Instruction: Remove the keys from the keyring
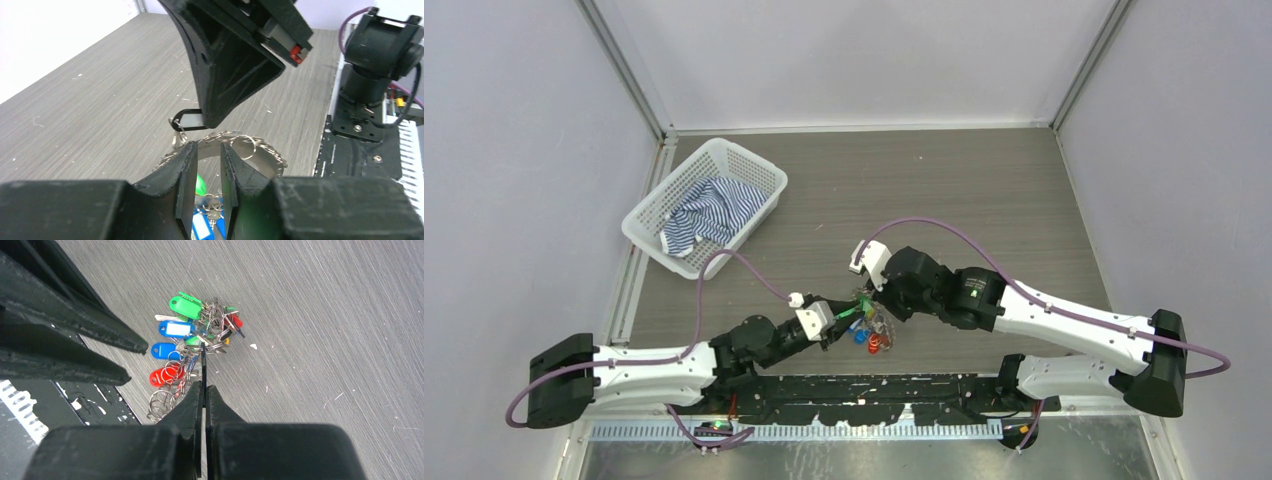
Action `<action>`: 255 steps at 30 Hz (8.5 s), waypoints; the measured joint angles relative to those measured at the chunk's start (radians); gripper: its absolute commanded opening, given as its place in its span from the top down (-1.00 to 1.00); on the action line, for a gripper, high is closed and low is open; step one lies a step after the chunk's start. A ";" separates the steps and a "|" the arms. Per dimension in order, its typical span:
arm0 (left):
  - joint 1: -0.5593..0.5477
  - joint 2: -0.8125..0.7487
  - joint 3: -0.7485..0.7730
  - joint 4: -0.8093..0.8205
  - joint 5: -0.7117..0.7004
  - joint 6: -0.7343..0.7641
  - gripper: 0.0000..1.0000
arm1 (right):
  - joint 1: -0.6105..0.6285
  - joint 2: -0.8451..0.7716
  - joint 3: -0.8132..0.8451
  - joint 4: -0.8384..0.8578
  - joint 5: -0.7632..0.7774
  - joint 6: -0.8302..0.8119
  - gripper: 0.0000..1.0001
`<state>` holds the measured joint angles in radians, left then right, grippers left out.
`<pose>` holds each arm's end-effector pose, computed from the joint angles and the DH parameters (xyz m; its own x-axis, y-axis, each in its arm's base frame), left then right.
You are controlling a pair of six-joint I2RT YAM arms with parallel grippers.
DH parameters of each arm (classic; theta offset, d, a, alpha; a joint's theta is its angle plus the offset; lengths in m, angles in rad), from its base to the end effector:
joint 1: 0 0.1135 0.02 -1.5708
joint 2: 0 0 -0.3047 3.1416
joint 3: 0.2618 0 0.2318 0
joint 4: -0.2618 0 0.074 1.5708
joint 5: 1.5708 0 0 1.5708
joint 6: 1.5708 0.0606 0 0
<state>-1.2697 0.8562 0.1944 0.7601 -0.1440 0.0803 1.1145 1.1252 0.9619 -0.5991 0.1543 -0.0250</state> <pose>0.0579 -0.1571 0.2665 0.1014 -0.0589 -0.9931 0.8975 0.4360 0.0658 0.1036 0.1900 0.3188 -0.2833 -0.6332 -0.7203 -0.8454 0.5195 -0.1242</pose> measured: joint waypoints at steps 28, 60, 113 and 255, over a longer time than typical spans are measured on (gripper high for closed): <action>0.031 0.209 0.068 0.018 -0.074 0.028 0.67 | 0.017 -0.006 0.013 -0.022 0.000 -0.018 0.98; 0.058 0.179 0.053 0.086 -0.034 0.025 0.99 | -0.053 -0.007 -0.026 0.024 0.008 0.022 0.98; 0.090 0.277 0.082 0.112 -0.021 0.006 0.99 | 0.010 -0.013 0.011 -0.026 0.055 -0.001 0.98; 0.231 0.282 0.011 0.251 0.208 -0.161 0.99 | -0.007 -0.047 -0.172 0.125 0.027 0.126 0.98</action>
<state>-1.0386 1.1381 0.2054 1.0107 0.0643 -0.0807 1.1072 1.0782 0.7902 -0.4744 0.1818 0.1005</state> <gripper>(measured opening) 0.013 0.036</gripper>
